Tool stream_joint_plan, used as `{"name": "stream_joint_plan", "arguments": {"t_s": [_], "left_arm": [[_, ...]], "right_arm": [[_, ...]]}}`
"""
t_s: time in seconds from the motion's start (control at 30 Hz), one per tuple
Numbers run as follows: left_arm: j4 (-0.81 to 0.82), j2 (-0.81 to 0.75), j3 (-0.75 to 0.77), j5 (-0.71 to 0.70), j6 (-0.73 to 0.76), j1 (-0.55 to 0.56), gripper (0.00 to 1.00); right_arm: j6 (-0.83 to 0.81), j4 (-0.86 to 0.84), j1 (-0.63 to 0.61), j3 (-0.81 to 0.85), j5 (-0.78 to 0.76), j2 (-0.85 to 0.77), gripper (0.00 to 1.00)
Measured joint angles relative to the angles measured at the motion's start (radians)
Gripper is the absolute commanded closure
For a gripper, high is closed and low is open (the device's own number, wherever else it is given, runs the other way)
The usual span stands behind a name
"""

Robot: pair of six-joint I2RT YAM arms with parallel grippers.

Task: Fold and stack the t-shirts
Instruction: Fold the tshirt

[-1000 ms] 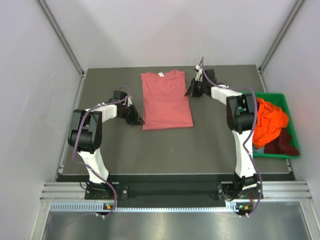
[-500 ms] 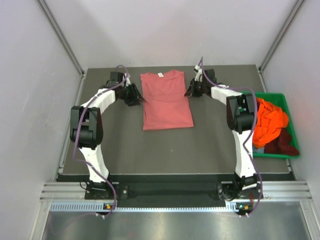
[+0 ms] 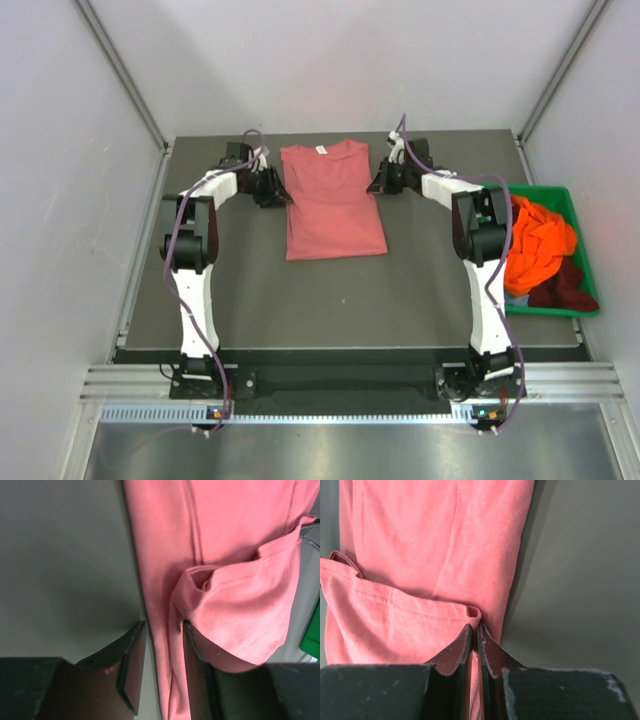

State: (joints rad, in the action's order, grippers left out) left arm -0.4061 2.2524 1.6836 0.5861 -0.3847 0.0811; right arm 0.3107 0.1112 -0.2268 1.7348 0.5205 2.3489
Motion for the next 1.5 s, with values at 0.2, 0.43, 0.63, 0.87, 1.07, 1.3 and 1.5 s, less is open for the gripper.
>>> {"name": "stream_joint_plan", "arguments": {"t_s": [0.2,0.43,0.63,0.87,1.07,1.3,1.5], "left_arm": [[0.007,0.015,0.049,0.016,0.021,0.0,0.57],[0.02,0.035,0.063,0.047,0.021,0.0,0.64],[0.041,0.063,0.065,0.081,0.01,0.0,1.0],[0.079,0.039,0.019,0.013,-0.048,0.0,1.0],[0.089,-0.01,-0.018,-0.091,-0.11,0.002,1.0],[0.09,-0.019,-0.02,-0.143,-0.14,0.003,1.0],[0.082,-0.019,-0.02,-0.184,-0.145,0.005,1.0]], "right_arm": [[0.006,-0.011,0.0,0.0,0.006,0.002,0.94],[0.006,-0.014,0.0,0.0,0.005,0.002,0.97],[0.006,-0.015,0.001,0.0,0.001,0.002,1.0],[0.017,-0.075,0.002,-0.028,-0.008,0.001,1.0],[0.033,-0.12,0.002,-0.046,-0.023,0.001,1.0],[0.049,-0.179,0.002,-0.079,-0.035,-0.006,1.0],[0.062,-0.211,0.002,-0.087,-0.049,-0.006,1.0]]}}
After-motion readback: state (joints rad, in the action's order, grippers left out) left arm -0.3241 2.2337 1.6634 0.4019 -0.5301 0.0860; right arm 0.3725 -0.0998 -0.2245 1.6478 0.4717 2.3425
